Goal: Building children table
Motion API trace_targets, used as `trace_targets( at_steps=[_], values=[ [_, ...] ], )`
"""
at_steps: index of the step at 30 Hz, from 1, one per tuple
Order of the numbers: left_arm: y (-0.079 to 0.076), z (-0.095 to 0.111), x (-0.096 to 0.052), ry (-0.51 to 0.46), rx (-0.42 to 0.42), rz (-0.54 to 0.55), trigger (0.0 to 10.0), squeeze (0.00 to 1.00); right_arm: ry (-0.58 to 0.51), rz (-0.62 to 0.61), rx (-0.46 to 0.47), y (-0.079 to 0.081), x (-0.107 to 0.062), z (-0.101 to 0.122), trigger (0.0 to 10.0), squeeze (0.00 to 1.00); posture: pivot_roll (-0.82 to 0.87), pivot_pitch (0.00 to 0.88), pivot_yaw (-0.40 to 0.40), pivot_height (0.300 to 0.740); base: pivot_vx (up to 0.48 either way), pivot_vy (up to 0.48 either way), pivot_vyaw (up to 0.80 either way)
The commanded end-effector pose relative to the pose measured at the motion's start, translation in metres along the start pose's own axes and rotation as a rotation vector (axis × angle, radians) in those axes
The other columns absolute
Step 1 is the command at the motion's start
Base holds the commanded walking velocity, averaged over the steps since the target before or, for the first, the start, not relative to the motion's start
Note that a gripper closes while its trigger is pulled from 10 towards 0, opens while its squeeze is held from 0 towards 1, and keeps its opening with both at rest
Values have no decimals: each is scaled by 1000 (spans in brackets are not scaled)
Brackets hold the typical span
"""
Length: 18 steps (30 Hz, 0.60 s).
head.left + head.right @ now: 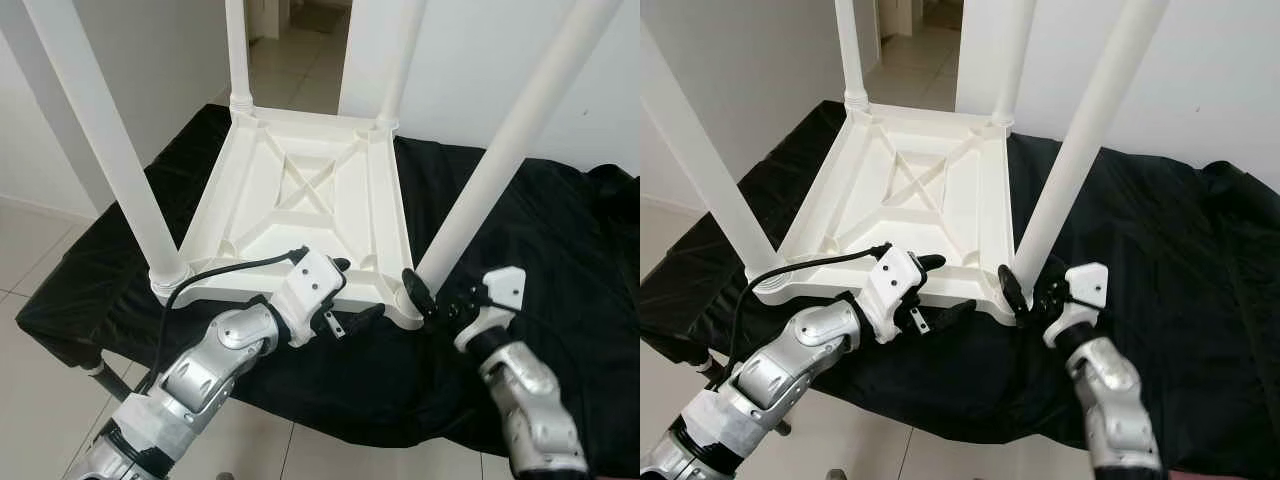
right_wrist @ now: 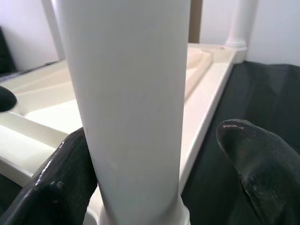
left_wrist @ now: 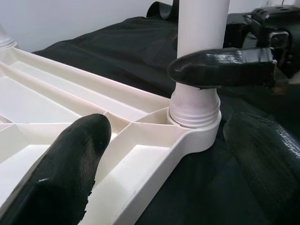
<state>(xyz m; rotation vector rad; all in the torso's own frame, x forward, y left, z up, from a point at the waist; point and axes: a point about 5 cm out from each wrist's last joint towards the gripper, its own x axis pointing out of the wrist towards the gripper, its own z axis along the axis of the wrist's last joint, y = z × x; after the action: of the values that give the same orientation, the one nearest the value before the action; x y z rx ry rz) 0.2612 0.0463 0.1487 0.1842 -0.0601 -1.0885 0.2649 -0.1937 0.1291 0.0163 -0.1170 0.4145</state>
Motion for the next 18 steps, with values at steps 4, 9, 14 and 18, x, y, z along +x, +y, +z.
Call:
trace_targets(
  at_steps=[4, 9, 14, 18],
  values=[
    [-11, 2, 1, 0, 4, -178, 10000, 0, 80, 176, 1, -6, 12, -11, 10000, 0, -65, 0, -46, 740, 0, 0, 0],
    [-11, 3, 1, 1, 5, -178, 10000, 0, 105, 243, -4, -8, 18, -14, 10000, 0, -61, 0, -47, 740, 0, 0, 0],
    [-12, 1, 2, 16, 11, -198, 10000, 0, 123, 310, -16, -9, 28, -13, 10000, 0, -54, 0, -50, 740, 0, 0, 0],
    [-12, -1, 2, 22, 15, -198, 10000, 0, 124, 324, -18, -12, 30, -13, 10000, 0, -51, 0, -52, 740, 0, 0, 0]
  ],
)
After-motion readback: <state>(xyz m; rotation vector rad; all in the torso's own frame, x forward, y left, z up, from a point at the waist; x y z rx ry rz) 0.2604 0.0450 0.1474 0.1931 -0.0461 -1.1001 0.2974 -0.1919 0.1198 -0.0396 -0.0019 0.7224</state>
